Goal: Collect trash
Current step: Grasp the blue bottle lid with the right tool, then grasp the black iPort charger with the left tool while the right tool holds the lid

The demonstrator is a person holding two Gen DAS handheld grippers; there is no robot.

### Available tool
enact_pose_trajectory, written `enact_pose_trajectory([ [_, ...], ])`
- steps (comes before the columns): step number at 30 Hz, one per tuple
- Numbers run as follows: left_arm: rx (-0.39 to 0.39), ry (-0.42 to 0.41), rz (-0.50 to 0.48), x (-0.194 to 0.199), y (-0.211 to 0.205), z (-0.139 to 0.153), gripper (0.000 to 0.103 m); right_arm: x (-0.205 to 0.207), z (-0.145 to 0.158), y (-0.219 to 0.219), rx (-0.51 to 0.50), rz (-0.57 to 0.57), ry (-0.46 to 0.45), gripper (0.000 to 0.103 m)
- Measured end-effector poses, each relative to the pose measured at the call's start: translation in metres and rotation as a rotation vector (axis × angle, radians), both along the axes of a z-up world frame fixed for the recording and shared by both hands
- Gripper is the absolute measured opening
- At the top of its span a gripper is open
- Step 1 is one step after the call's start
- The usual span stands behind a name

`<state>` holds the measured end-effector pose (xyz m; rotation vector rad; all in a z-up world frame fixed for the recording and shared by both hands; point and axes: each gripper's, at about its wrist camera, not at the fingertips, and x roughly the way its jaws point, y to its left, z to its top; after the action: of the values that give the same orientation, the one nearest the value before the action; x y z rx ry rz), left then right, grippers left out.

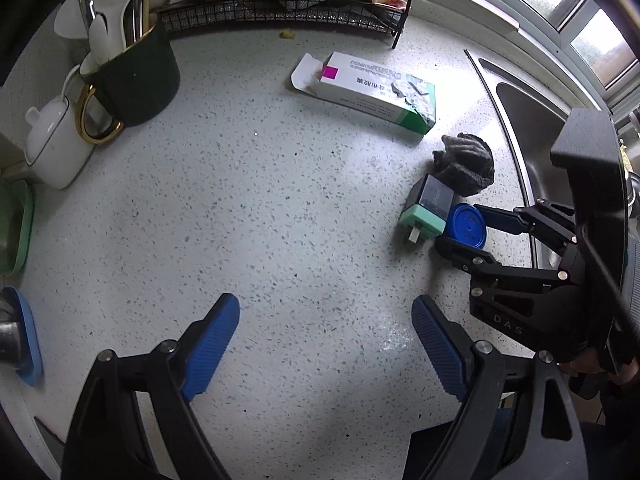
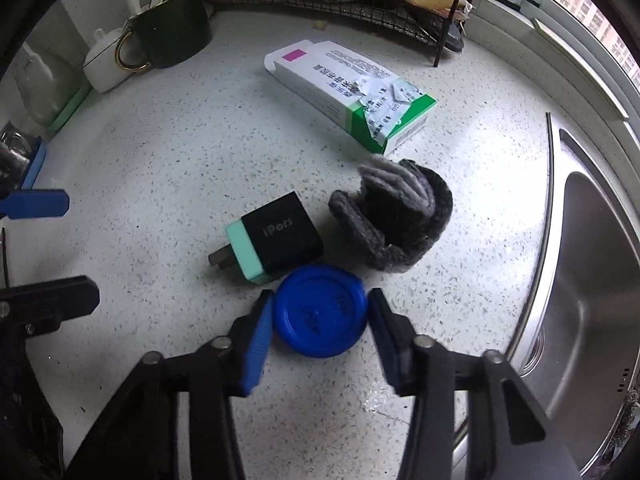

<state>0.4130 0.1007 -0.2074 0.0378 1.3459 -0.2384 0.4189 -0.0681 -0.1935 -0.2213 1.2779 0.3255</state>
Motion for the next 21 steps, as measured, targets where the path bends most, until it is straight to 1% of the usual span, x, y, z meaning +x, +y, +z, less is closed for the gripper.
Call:
enact_pose_trajectory([
  [4, -0.006, -0.005, -0.032, 0.007, -0.01, 0.001, 0.087, -0.006, 0.006, -0.005, 0.013, 0.002, 0.012, 0.043],
  [8, -0.068, -0.028, -0.075, 0.017, -0.023, 0.006, 0.087, -0.019, 0.02, -0.025, 0.029, -0.032, 0.009, 0.043],
  [9, -0.073, -0.028, -0.091, 0.02, -0.026, 0.006, 0.087, -0.021, 0.024, -0.03, 0.042, -0.048, 0.009, 0.043],
  [13, -0.063, -0.031, -0.171, 0.03, -0.045, 0.002, 0.087, -0.024, 0.035, -0.053, 0.075, -0.132, 0.015, 0.043],
  [17, -0.062, -0.03, -0.248, 0.038, -0.059, -0.003, 0.087, -0.025, 0.039, -0.079, 0.082, -0.205, 0.025, 0.043],
  [21, -0.06, -0.035, -0.323, 0.047, -0.072, -0.015, 0.087, -0.029, 0.041, -0.099, 0.083, -0.26, 0.034, 0.043],
])
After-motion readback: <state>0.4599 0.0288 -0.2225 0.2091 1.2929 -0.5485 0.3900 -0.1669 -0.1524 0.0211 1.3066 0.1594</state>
